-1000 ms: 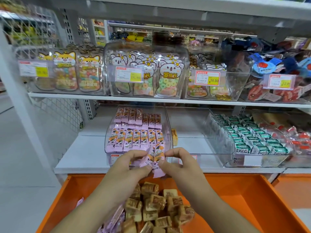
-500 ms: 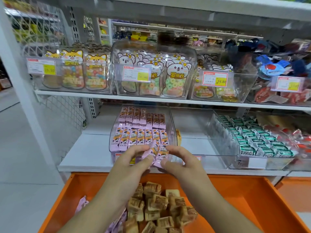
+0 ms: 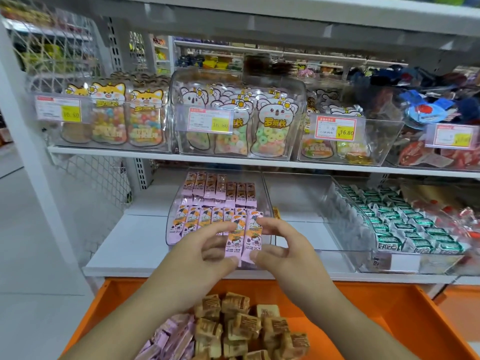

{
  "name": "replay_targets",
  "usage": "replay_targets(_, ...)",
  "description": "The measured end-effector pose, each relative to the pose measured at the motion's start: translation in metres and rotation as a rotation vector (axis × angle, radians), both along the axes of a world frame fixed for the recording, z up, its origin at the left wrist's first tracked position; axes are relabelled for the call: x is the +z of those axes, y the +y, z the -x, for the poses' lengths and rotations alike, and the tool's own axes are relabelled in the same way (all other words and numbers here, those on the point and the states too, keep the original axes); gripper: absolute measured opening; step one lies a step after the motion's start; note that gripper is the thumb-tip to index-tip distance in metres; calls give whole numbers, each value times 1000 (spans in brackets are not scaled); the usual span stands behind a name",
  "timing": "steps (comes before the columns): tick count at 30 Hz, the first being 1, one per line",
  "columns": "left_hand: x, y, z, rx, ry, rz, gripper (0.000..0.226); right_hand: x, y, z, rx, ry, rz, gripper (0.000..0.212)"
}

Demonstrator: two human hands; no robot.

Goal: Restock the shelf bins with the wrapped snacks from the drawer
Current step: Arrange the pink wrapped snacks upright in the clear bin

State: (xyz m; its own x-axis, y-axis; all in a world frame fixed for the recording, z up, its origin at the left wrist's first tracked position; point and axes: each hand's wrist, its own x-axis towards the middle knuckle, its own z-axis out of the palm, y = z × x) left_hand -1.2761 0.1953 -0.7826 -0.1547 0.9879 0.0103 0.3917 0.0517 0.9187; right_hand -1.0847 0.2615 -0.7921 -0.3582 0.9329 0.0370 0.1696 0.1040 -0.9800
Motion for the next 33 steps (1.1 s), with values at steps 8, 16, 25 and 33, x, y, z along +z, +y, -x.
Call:
replay_targets(8,0,88,30,36,476,-157,59,5,99,27,-19,-308,-250,56)
replay_targets(16,-15,187,63,33,900,-233,48,5,191,67,4,-733,-305,41)
replay_targets(25,-42,218,86,-66,867,-177,61,-14,214,79,133,-858,-413,54)
replay_targets(33,-58,229,91,-55,935,-189,66,-32,238,83,76,-927,-528,61)
